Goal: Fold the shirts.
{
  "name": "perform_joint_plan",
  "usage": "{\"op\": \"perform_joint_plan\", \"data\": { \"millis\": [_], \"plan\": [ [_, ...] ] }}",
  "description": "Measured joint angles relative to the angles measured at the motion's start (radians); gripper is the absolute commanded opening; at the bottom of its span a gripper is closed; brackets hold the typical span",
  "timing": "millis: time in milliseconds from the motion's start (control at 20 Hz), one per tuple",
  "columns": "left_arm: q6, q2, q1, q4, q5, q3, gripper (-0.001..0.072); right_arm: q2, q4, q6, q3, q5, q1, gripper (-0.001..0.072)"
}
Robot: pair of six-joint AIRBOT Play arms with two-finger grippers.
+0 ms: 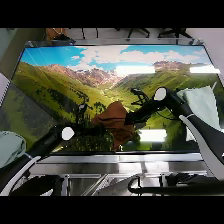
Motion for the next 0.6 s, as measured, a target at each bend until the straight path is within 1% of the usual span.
{"op": "perform_joint_plan", "data": {
  "millis": [200,250,300,350,400,600],
  "plan": [
    [0.06,-0.159,0.053,-0.003,0.0,0.127,0.0669,-0.039,0.002,-0.021,-0.002,-0.039,0.045,0.0595],
    [0.07,-0.198,0.058,-0.003,-0.004,0.156,0.0661,-0.053,0.002,-0.022,-0.003,-0.046,0.05,0.0499],
    [0.082,-0.24,0.063,-0.003,-0.011,0.187,0.0413,-0.068,0.002,-0.023,-0.003,-0.049,0.053,0.0253],
    [0.09,-0.276,0.065,-0.003,-0.021,0.213,0.0102,-0.082,0.002,-0.025,-0.003,-0.054,0.056,0.0019],
    [0.098,-0.313,0.068,-0.003,-0.032,0.24,0.0017,-0.092,0.003,-0.029,-0.003,-0.058,0.058,0.0018],
    [0.154,-0.392,0.072,0.005,-0.099,0.336,0.0013,-0.084,0.002,-0.05,0.001,-0.055,0.057,0.0018]
  ]
}}
